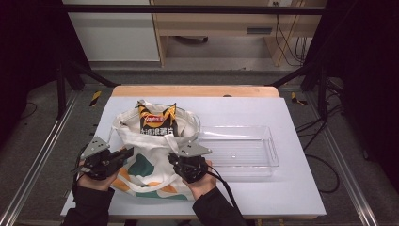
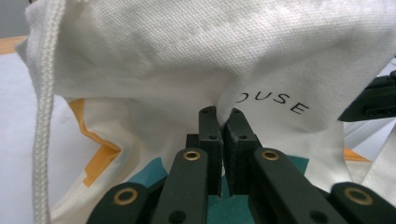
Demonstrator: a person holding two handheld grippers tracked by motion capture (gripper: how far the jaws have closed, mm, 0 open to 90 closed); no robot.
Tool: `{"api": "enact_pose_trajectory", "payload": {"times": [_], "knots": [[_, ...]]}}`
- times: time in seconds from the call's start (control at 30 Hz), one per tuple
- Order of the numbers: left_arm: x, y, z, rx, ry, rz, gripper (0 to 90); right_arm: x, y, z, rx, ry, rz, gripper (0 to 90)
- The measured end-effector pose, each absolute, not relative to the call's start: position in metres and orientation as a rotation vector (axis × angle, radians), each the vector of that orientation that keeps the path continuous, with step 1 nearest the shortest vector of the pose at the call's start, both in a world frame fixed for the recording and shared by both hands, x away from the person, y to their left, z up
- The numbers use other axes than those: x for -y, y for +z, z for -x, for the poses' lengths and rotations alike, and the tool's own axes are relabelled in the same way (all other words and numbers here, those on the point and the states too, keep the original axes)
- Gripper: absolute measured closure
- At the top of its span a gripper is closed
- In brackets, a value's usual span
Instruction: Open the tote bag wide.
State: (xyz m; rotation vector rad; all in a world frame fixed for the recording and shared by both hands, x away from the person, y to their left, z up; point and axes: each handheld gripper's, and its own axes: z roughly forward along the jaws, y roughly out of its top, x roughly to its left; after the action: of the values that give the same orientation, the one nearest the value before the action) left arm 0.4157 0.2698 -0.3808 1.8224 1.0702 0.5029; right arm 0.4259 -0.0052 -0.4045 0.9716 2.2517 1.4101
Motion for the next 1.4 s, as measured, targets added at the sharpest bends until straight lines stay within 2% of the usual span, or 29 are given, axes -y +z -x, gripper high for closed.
{"api": "enact_pose_trajectory", "payload": {"times": [0.1, 0.2, 0.3, 0.5, 0.77, 0.97, 1.07, 1.13, 1.3, 1.37, 1.4], "knots": [[-0.272, -0.382, -0.411, -1.071, 0.516, -1.828, 87.6, 0.008, -0.402, -0.425, -2.256, 1.451, -0.977, 70.2], [-0.276, -0.387, -0.406, -1.066, 0.514, -1.831, 87.7, 0.013, -0.396, -0.421, -2.25, 1.495, -0.961, 63.4], [-0.278, -0.391, -0.402, -1.059, 0.517, -1.837, 87.7, 0.019, -0.387, -0.415, -2.219, 1.557, -0.943, 59.3], [-0.277, -0.397, -0.398, -1.051, 0.524, -1.858, 87.7, 0.03, -0.37, -0.408, -2.156, 1.626, -0.923, 58.6], [-0.275, -0.404, -0.394, -1.047, 0.52, -1.889, 87.7, 0.031, -0.347, -0.414, -2.097, 1.66, -0.92, 70.3], [-0.275, -0.407, -0.393, -1.048, 0.514, -1.904, 87.7, 0.019, -0.345, -0.422, -2.101, 1.651, -0.911, 79.8], [-0.274, -0.408, -0.393, -1.043, 0.515, -1.908, 87.7, 0.015, -0.346, -0.423, -2.107, 1.61, -0.923, 81.5], [-0.275, -0.409, -0.392, -1.042, 0.516, -1.912, 87.7, 0.014, -0.348, -0.426, -2.119, 1.601, -0.932, 86.8], [-0.274, -0.411, -0.392, -1.04, 0.512, -1.92, 87.6, 0.011, -0.353, -0.427, -2.146, 1.574, -0.951, 88.5], [-0.274, -0.412, -0.392, -1.041, 0.514, -1.92, 87.5, 0.01, -0.356, -0.427, -2.147, 1.543, -0.956, 83.6], [-0.274, -0.412, -0.391, -1.042, 0.517, -1.918, 87.5, 0.009, -0.357, -0.426, -2.138, 1.525, -0.964, 87.0]]}}
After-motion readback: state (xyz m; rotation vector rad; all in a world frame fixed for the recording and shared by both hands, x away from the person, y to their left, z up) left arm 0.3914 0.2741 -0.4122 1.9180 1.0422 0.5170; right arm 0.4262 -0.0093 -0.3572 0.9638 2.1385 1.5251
